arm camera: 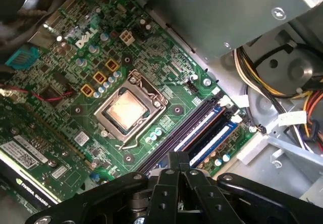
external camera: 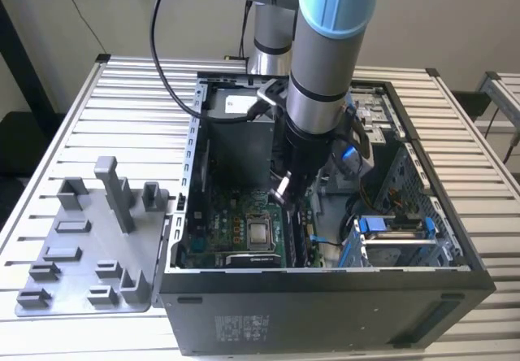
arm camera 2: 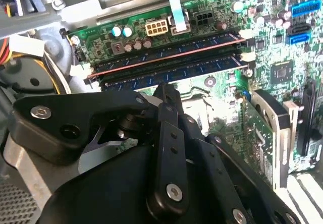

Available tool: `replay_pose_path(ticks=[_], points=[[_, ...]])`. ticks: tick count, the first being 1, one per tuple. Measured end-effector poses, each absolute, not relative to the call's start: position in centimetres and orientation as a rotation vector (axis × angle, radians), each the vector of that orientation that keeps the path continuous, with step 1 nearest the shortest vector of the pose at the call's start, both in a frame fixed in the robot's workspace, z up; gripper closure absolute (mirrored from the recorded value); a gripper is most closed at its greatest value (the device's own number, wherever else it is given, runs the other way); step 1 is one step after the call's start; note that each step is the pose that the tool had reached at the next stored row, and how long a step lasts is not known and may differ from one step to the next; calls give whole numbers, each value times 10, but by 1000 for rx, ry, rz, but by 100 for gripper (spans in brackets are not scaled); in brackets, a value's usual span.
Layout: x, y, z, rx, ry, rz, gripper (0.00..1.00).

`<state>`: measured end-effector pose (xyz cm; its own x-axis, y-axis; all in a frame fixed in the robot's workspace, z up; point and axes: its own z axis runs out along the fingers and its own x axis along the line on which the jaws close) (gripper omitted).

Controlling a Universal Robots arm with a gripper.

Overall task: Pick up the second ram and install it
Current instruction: 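Press down the second ram until it locks into place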

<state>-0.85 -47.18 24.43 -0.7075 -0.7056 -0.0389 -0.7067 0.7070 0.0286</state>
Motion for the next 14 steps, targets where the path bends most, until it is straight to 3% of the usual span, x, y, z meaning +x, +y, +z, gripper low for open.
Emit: replay_pose_path(ticks=[14], points=[[-8,-472,244,-1448,2749,59,89]])
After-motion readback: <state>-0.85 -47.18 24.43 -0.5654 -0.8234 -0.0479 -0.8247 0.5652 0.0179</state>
